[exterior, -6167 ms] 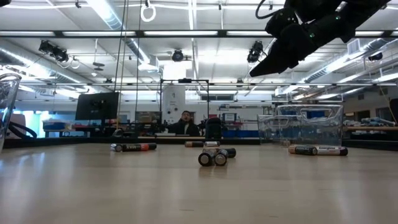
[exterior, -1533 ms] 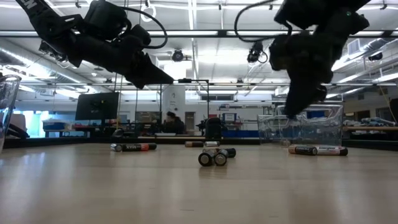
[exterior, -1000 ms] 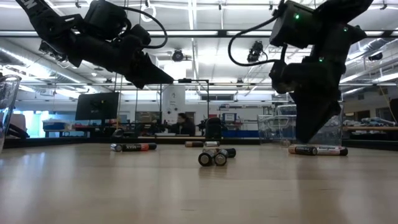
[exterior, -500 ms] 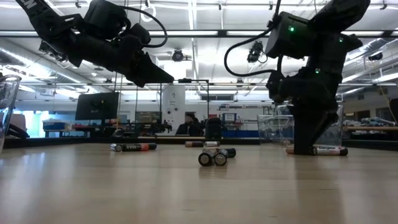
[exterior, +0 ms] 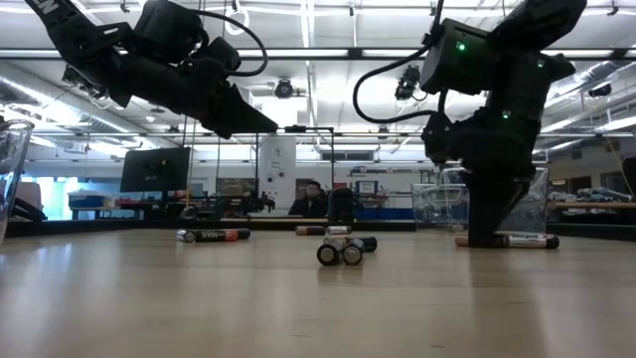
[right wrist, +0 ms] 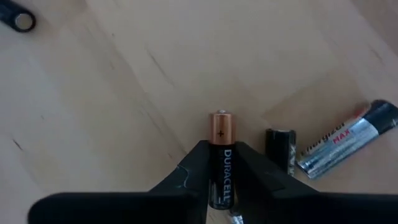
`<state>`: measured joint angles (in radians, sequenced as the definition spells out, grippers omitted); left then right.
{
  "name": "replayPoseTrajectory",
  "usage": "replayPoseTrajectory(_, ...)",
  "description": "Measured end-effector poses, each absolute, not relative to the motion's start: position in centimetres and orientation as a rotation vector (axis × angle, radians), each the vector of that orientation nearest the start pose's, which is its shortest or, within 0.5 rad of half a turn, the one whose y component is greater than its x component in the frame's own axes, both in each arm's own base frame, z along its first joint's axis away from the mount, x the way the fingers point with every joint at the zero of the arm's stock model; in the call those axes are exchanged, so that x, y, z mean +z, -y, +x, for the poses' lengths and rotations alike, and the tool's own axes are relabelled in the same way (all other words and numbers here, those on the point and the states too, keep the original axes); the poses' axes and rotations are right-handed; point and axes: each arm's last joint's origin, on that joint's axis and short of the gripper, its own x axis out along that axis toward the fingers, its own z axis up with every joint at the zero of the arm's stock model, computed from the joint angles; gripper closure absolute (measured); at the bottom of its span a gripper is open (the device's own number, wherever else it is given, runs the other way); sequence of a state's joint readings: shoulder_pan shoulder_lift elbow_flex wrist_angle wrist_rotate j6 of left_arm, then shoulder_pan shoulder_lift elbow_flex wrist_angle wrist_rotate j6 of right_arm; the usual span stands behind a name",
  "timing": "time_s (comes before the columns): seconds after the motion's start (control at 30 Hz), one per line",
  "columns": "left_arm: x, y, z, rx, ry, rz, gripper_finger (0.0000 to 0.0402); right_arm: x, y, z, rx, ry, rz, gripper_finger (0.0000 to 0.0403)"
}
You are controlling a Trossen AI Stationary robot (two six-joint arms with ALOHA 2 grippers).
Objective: Sort batteries
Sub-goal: Put the brown battery into the top transparent bin
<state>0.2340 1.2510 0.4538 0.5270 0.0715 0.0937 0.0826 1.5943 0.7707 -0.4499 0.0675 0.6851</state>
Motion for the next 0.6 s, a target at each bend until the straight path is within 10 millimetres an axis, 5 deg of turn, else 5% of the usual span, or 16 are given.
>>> replayPoseTrajectory(0.2,19.5,-5.5,23.8,0.149,-0.274,0.052,0.0392,16.2,-2.3,28.6,-0.294,-1.156,0.415,0.0339)
replayPoseTrajectory(0.37,19.5,-5.5,23.8,0.149,-0.275,0.051,0.0392,20.5,-2.1,30.4,-0.243,-1.125,0.296,0.0343)
replayPoseTrajectory(0.6,19.4,-5.5,23.8,0.148,-0.281,0.051,0.0392,26.3,2.5,29.7,-0.496,-1.263,0.062,0.0342)
